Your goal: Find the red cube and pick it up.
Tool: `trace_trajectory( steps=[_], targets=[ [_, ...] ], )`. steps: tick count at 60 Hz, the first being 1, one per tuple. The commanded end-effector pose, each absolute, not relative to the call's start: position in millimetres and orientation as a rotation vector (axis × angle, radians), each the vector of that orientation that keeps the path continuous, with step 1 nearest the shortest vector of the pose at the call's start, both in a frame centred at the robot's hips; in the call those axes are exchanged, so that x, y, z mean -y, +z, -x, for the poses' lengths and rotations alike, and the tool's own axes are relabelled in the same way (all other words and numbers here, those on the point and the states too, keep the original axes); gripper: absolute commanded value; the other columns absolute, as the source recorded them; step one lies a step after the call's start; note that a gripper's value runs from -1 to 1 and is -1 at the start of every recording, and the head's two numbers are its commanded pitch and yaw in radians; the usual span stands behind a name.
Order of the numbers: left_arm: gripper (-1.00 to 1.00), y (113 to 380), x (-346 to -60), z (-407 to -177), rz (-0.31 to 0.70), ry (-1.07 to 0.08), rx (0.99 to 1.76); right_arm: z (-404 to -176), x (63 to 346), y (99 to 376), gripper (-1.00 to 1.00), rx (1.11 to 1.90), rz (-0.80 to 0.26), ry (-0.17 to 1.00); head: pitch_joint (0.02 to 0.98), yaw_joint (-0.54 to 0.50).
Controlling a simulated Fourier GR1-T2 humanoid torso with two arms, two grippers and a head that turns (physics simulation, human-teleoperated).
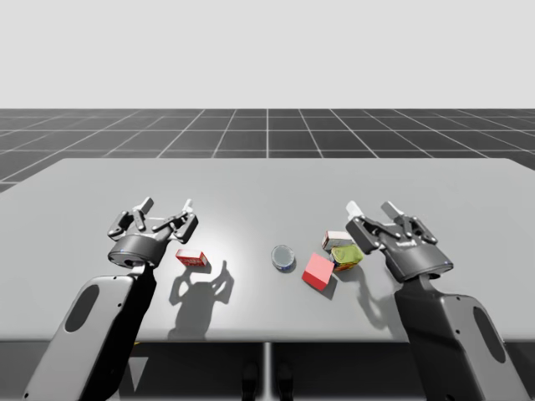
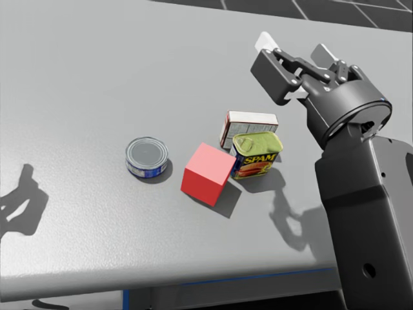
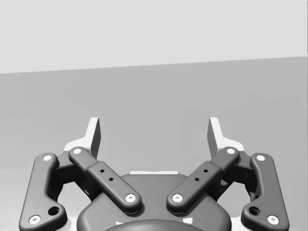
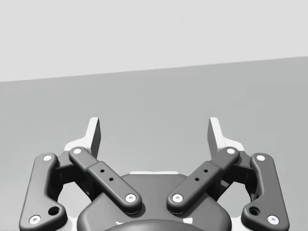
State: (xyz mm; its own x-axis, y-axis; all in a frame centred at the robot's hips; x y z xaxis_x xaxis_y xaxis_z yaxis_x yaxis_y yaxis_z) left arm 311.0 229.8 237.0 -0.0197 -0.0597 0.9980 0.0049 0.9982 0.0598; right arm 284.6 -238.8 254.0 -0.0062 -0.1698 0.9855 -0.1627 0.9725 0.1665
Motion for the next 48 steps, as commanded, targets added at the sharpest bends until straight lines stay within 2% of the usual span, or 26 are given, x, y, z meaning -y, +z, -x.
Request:
trace_trajectory(
  steps=[1,10,25,27,29,37,48],
  targets=[
    [-1.0,236,-229,-310,-0.04,-0.051,1.586,-251,234,251,-1.0,1.554,-0.246,0.06,0.877,-0.24],
    [-1.0,236,-227,-309,-0.034,-0.059,1.581,-206,235,236,-1.0,1.503,-0.289,0.179,0.881,-0.24],
    [-1.0,235,-226,-310,-0.04,-0.064,1.58,-158,233,202,-1.0,1.485,-0.304,0.308,0.885,-0.24],
    [-1.0,235,-226,-310,-0.04,-0.064,1.58,-155,232,198,-1.0,1.477,-0.317,0.315,0.885,-0.24],
    [-1.0,235,-226,-310,-0.04,-0.064,1.58,-152,230,191,-1.0,1.502,-0.323,0.341,0.884,-0.24],
    [-1.0,234,-226,-310,-0.042,-0.066,1.58,-146,228,174,-1.0,1.475,-0.363,0.386,0.884,-0.24],
    [-1.0,234,-225,-311,-0.045,-0.068,1.58,-153,225,153,-1.0,1.435,-0.384,0.433,0.887,-0.24]
  ],
)
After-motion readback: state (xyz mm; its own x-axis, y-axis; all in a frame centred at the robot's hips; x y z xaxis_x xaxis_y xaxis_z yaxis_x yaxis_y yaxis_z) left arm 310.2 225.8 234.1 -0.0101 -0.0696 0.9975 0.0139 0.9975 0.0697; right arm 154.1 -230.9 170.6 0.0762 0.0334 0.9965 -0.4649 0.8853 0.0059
